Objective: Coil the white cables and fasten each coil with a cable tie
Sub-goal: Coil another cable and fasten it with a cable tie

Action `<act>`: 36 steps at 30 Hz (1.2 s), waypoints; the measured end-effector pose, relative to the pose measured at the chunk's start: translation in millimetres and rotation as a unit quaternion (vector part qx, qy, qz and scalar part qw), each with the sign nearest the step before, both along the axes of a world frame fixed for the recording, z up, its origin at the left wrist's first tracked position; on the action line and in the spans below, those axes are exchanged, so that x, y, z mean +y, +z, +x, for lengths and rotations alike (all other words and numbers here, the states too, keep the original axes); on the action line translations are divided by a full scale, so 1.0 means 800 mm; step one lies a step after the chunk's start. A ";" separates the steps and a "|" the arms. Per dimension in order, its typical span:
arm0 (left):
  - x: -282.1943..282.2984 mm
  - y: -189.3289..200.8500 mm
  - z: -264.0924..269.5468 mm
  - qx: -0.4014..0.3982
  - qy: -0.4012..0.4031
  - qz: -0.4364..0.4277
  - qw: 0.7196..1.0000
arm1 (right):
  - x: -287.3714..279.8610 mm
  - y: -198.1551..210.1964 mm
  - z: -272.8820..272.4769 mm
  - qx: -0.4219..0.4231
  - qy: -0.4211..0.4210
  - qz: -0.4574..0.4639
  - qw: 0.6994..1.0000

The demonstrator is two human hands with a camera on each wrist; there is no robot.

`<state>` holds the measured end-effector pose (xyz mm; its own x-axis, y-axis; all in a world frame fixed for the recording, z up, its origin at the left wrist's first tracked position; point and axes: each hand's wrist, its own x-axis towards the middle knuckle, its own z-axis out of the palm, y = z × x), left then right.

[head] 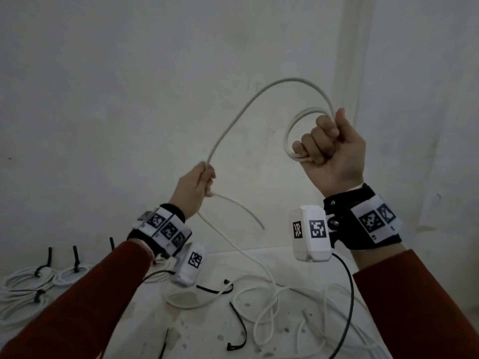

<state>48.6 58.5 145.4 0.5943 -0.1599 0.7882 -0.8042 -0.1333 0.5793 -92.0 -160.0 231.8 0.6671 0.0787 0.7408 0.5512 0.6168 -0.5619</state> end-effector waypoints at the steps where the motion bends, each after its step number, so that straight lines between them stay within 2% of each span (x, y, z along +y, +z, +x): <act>1: 0.007 0.013 -0.001 -0.016 0.003 -0.018 1.000 | 0.001 -0.002 0.001 0.000 0.002 0.002 1.000; 5: 0.030 0.050 -0.005 -0.059 0.027 -0.055 0.996 | 0.011 -0.011 0.005 0.011 0.024 -0.014 1.000; 8: 0.042 0.046 -0.006 -0.051 0.062 -0.028 0.996 | 0.020 -0.019 0.006 0.034 0.051 -0.026 0.998; 11: 0.052 0.021 -0.012 -0.023 0.087 0.064 0.994 | 0.026 -0.029 0.008 0.046 0.118 -0.027 0.992; 14: 0.061 -0.011 -0.015 0.030 0.115 0.186 0.975 | 0.029 -0.035 0.012 0.042 0.220 -0.013 0.975; 16: 0.068 -0.035 -0.012 0.065 0.110 0.250 0.960 | 0.032 -0.039 0.013 0.040 0.253 0.006 0.967; 18: 0.080 -0.056 -0.008 0.107 0.079 0.276 0.952 | 0.037 -0.043 0.014 0.040 0.265 0.027 0.963; 21: 0.094 -0.077 -0.013 0.140 0.024 0.268 0.953 | 0.045 -0.049 0.018 0.047 0.269 0.051 0.961; 25: 0.097 -0.080 -0.036 0.130 0.031 0.242 0.961 | 0.064 -0.059 0.022 0.066 0.257 0.068 0.962; 29: 0.093 -0.059 -0.064 0.131 -0.058 0.075 0.987 | 0.086 -0.073 0.026 0.095 0.222 0.056 0.969; 31: 0.096 -0.047 -0.069 0.093 -0.053 0.019 0.994 | 0.091 -0.081 0.031 0.109 0.243 0.035 0.963; 33: 0.102 -0.040 -0.068 0.056 -0.014 0.010 0.998 | 0.092 -0.084 0.033 0.112 0.283 0.014 0.952; 36: 0.114 -0.046 -0.058 0.024 0.089 0.118 0.989 | 0.086 -0.082 0.027 0.092 0.332 0.004 0.939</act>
